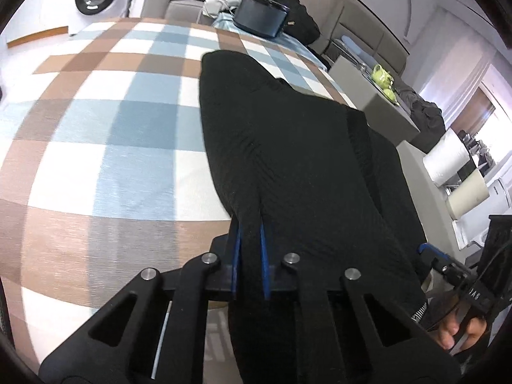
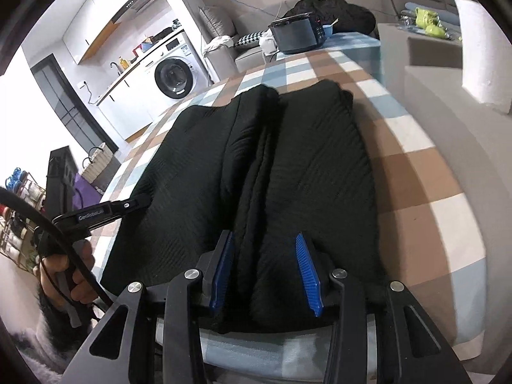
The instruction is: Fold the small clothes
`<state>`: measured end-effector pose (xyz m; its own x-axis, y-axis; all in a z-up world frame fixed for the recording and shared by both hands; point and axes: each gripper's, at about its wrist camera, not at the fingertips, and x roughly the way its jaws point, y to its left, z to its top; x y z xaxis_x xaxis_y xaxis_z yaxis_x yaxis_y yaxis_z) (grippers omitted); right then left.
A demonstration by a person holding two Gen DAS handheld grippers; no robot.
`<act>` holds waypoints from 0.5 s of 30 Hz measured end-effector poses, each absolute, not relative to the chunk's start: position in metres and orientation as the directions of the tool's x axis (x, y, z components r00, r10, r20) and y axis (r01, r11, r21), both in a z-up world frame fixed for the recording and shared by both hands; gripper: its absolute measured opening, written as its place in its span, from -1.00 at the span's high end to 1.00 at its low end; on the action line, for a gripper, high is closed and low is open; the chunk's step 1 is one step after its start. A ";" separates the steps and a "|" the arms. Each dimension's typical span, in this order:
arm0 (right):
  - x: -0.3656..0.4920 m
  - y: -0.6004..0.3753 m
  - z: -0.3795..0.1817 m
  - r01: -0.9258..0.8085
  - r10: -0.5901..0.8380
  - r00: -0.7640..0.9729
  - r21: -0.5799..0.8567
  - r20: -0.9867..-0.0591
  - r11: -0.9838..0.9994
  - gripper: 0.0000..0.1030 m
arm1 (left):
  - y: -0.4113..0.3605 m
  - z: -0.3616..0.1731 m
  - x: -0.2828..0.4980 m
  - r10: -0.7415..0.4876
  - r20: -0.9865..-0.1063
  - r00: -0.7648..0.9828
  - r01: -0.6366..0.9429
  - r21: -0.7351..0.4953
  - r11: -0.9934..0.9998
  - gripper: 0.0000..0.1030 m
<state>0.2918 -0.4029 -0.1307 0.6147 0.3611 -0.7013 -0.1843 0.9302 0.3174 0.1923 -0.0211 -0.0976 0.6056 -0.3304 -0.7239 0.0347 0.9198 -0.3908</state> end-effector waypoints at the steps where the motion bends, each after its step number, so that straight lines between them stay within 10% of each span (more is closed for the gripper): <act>1: 0.293 -0.405 -0.130 -0.175 0.348 0.620 0.309 -0.704 0.935 0.06 | -0.016 -0.098 0.191 -0.326 -0.722 0.610 0.024 -0.394 0.919 0.86; 15: 0.299 -0.381 -0.127 -0.195 0.391 0.607 0.347 -0.692 0.917 0.03 | 0.054 -0.101 0.142 -0.282 -0.704 0.652 -0.073 -0.428 0.901 0.83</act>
<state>0.2990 -0.3811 -0.1271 0.6067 0.3911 -0.6921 -0.1952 0.9172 0.3472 0.1418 0.0538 -0.1010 0.6524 -0.2816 -0.7036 -0.0725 0.9009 -0.4278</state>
